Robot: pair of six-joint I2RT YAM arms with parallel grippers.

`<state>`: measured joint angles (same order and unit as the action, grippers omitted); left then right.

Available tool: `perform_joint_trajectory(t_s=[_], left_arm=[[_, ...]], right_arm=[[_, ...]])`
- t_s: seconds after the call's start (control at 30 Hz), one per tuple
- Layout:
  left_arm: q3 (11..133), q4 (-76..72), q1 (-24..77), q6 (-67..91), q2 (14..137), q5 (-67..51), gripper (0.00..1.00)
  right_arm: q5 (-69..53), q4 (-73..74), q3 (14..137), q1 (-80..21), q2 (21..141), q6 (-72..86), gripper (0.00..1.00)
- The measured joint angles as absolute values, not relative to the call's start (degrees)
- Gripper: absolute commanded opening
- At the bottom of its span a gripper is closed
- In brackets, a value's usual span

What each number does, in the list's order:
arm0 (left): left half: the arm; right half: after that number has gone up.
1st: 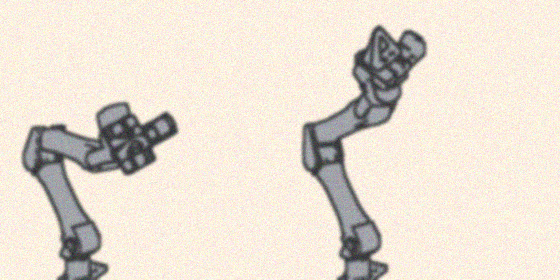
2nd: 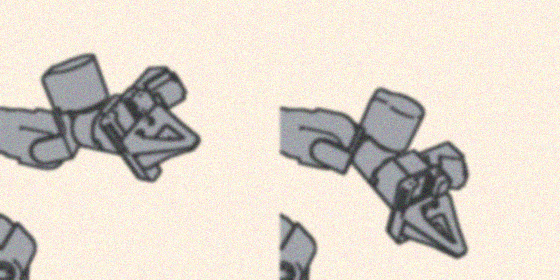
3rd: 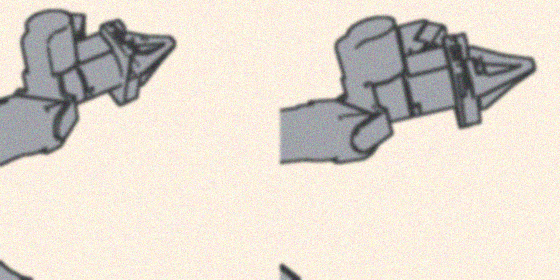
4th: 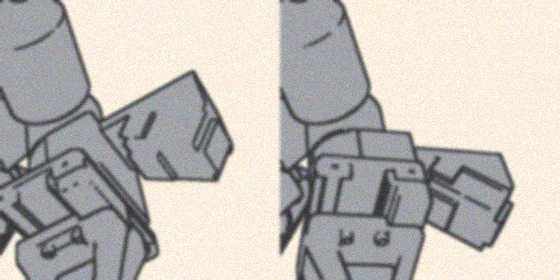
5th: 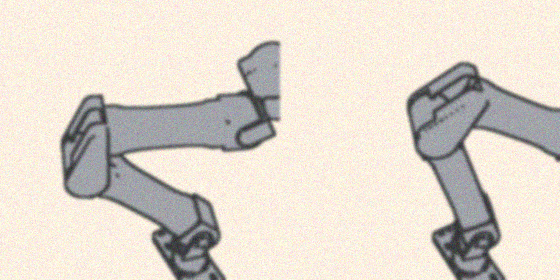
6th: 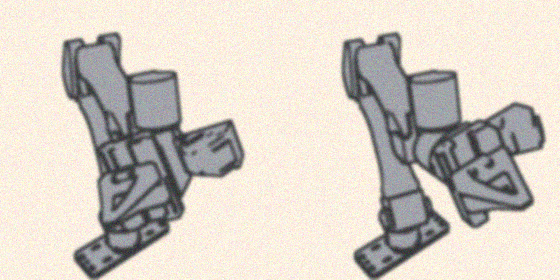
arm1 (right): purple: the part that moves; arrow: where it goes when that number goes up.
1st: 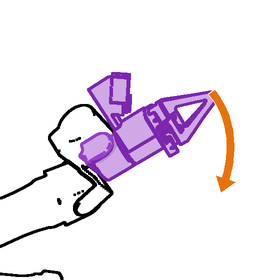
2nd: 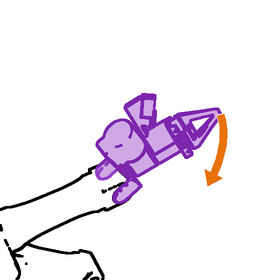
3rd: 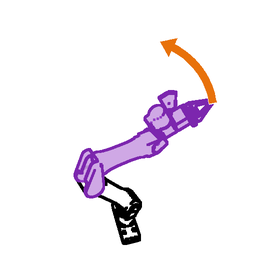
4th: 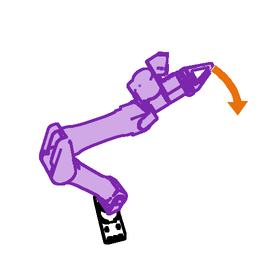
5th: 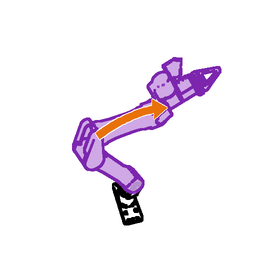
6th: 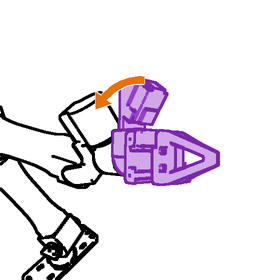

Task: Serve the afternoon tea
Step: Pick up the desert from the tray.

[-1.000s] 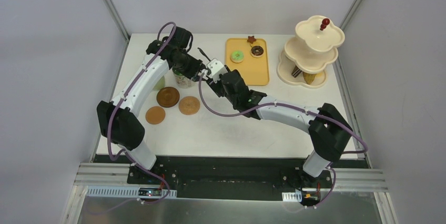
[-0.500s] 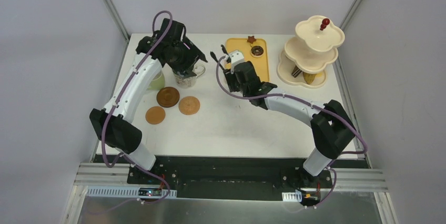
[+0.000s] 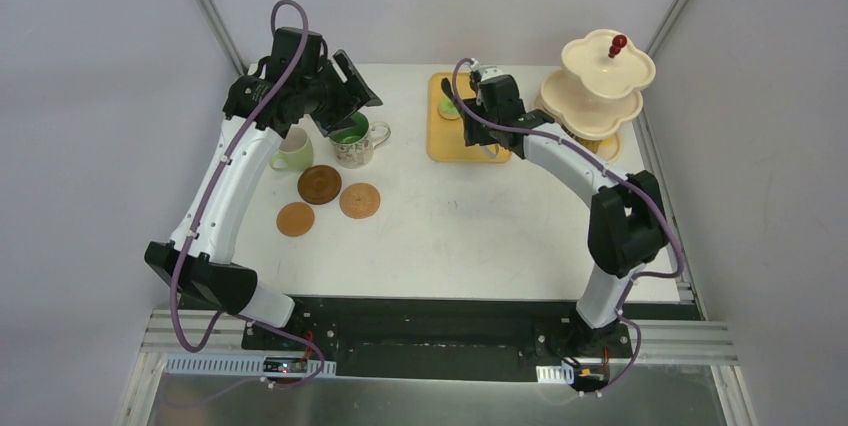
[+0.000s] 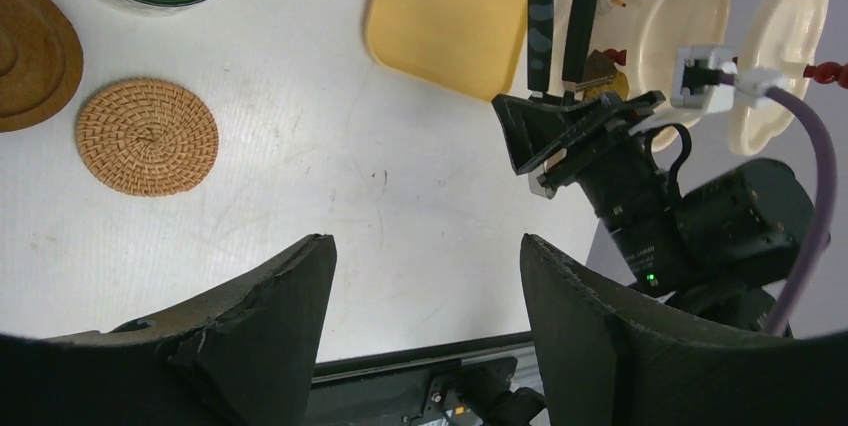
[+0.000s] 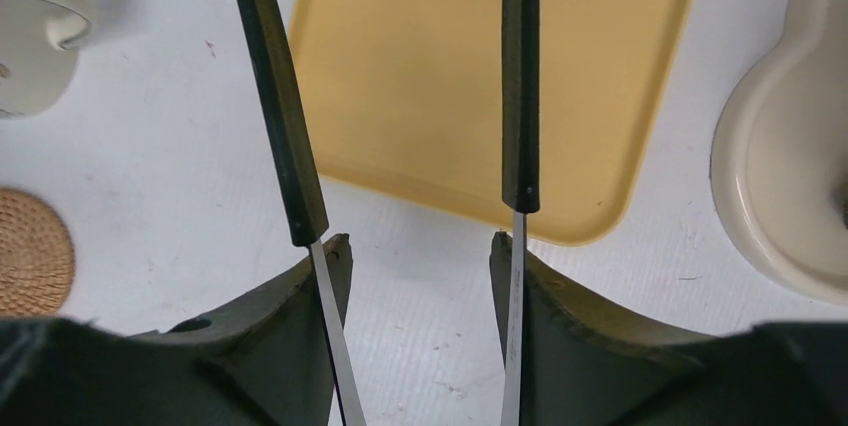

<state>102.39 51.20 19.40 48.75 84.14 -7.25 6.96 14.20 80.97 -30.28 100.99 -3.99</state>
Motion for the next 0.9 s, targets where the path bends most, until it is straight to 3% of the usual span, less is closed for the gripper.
perform_joint_trajectory(t_s=[0.9], left_arm=[[102.28,51.24,16.84,45.71,85.62,-13.04,0.7]], right_arm=[[6.2,21.93,92.71,-27.57,118.28,-12.78,0.59]])
